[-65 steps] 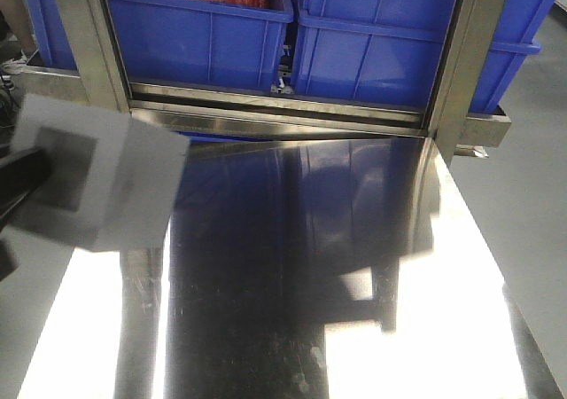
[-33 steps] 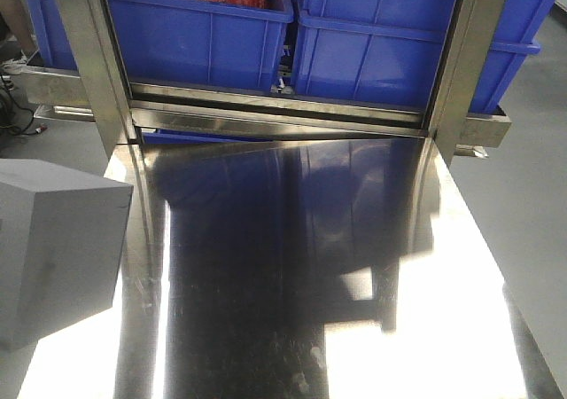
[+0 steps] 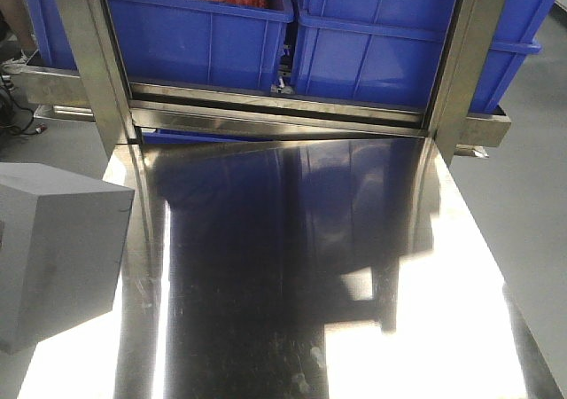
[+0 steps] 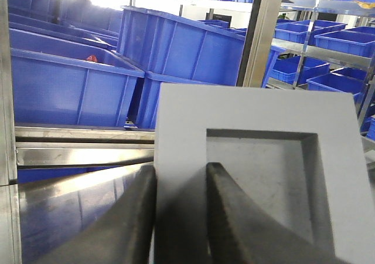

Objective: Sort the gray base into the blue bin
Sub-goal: 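Hold the gray block raised in the left gripper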

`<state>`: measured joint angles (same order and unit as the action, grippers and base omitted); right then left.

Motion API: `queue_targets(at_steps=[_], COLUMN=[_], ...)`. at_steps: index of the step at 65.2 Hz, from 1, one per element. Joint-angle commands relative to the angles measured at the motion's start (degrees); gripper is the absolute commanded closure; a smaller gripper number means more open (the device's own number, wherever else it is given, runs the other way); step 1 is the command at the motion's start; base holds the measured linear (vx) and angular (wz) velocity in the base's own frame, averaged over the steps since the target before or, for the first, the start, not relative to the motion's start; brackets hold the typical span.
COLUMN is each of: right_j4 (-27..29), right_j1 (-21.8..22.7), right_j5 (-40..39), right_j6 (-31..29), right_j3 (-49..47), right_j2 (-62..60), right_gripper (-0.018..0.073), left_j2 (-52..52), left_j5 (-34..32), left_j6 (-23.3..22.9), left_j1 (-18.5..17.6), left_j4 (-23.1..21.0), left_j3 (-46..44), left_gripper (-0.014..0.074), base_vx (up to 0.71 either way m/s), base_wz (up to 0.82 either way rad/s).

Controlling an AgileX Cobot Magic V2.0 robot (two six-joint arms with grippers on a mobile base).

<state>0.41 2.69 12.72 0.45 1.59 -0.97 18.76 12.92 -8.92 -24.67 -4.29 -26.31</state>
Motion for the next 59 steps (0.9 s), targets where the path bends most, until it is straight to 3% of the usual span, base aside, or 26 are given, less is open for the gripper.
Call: queue_targets(at_steps=[1,59], right_j4=[-0.41,-0.41], right_j1=[0.0,0.0], right_j5=[-4.28,-4.28], right_j6=[-0.45,-0.45], right_j3=[0.06,0.06], right_j2=[0.05,0.05], right_gripper=[0.0564,0.0564], left_j2=[0.36,0.36], left_j5=[-6.09,-6.08], left_j6=[-0.4,-0.4], left_j1=[-0.32,-0.27], left_j4=[-0.37,-0.37], left_j3=[-1.71,-1.71], left_gripper=[0.0559,0.0559], base_vx=[0.0,0.0], base_wz=[0.0,0.0])
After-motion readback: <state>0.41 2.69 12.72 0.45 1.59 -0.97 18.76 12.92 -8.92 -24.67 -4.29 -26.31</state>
